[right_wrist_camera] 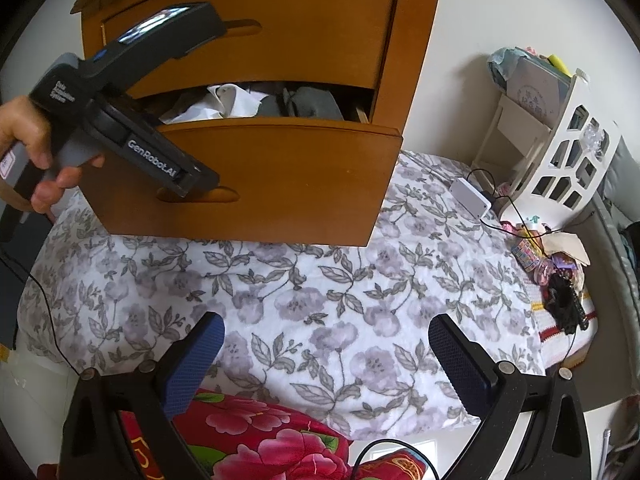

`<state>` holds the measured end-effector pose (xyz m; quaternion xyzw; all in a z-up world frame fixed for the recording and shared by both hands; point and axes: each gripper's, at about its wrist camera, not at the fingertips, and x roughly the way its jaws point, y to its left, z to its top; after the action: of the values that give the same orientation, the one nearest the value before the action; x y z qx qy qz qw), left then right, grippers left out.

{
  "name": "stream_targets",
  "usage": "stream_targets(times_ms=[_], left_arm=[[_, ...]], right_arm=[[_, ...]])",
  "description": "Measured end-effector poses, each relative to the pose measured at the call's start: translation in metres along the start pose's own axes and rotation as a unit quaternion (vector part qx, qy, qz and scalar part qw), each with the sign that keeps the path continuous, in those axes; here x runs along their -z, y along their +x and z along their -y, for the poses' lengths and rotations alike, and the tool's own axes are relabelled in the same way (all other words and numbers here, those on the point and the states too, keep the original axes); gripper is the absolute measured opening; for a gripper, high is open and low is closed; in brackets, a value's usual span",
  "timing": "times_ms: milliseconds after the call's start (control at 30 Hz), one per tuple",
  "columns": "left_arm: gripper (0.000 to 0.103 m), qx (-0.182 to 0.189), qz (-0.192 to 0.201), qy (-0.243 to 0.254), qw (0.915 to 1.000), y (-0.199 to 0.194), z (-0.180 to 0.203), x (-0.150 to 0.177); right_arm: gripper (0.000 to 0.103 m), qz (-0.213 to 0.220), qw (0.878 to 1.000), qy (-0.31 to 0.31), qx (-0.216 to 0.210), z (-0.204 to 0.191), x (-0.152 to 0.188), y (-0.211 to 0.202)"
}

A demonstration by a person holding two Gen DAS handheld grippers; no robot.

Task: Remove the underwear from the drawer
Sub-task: 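Pull the lower drawer further open with the left gripper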

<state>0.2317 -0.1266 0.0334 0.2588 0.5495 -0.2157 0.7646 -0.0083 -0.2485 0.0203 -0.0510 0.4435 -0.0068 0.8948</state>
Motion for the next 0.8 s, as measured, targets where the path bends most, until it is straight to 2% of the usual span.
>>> stream_targets(times_ms=[200, 467, 567, 800], left_arm=[[0.091, 0.040, 0.010, 0.012, 0.9991, -0.005, 0.000, 0.006], [0.091, 0.039, 0.021, 0.017, 0.9989, -0.012, 0.007, 0.015], [0.091, 0.020, 0.020, 0.035, 0.9990, -0.015, 0.008, 0.017], [0.091, 0.046, 0.017, 0.035, 0.9982, -0.023, 0.006, 0.022]], right_arm=[[0.103, -0.003, 1.000, 0.001, -0.004, -0.001, 0.002, 0.004], [0.103, -0.008, 1.000, 0.003, -0.007, -0.001, 0.002, 0.009], [0.103, -0.011, 1.000, 0.005, -0.007, 0.000, 0.002, 0.011], [0.103, -0.012, 1.000, 0.003, -0.008, -0.002, 0.002, 0.014]])
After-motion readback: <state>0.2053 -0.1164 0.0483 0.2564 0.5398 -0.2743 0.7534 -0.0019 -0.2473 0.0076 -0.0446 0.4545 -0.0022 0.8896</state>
